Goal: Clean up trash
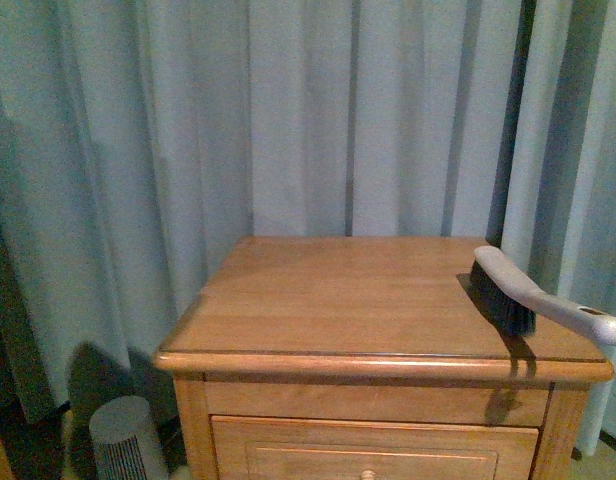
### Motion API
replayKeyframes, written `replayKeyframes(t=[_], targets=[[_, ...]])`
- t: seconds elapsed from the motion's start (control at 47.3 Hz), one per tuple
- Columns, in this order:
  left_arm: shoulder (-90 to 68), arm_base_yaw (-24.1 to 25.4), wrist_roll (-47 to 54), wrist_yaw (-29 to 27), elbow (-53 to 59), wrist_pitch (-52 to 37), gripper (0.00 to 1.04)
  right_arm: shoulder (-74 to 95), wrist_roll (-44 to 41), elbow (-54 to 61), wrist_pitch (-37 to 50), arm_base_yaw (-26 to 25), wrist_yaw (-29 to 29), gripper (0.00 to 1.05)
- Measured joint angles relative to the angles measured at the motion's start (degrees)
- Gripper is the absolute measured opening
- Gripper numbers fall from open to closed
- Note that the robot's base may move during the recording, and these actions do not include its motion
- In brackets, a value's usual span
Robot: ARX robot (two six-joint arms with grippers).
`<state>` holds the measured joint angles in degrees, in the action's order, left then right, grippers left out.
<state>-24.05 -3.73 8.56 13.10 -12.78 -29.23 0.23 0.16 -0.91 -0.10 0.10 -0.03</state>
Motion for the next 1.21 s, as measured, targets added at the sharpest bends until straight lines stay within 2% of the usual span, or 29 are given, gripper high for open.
replayKeyframes(t=[0.042,0.063,0.085,0.127,0.169,0.19,0.359,0.655,0.846,0.994,1.205], targets=[[1.22,0.52,-0.50,-0.13,0.87,0.87,0.27,0.00,0.00,0.00,0.00,-0.02,0.00,0.97],[1.36,0.63,-0.74,-0.20,1.14,1.07,0.27,0.50,-0.70,0.00,0.68,0.94,3.34,0.97],[1.46,0.66,-0.87,-0.20,1.20,1.14,0.27,1.97,-1.66,0.00,2.71,3.34,10.62,0.97],[1.49,0.72,-0.98,-0.17,1.36,1.14,0.27,5.64,-2.62,-0.07,5.79,7.45,21.42,0.97],[1.53,0.72,-1.05,-0.17,1.36,1.14,0.27,10.71,-2.51,-0.83,6.51,10.08,27.65,0.97],[1.57,0.74,-1.07,0.04,1.36,1.14,0.27,14.23,-2.03,-1.70,6.73,10.75,28.70,0.97],[1.64,0.74,-1.22,-0.09,1.36,1.14,0.27,39.58,6.36,-16.24,6.86,12.90,22.25,0.97],[1.64,0.74,-1.31,0.00,1.36,1.14,0.27,66.18,18.08,-44.06,-6.05,17.00,12.07,0.97],[1.64,0.74,-1.33,0.00,1.36,1.14,0.27,82.03,24.15,-59.41,-13.03,15.80,6.16,0.97],[1.64,0.74,-1.33,0.00,1.36,1.14,0.27,90.77,24.61,-64.92,-17.20,14.12,3.37,0.97],[1.64,0.74,-1.36,0.00,1.36,1.14,0.27,97.48,21.35,-69.96,-18.97,12.63,3.63,0.97]])
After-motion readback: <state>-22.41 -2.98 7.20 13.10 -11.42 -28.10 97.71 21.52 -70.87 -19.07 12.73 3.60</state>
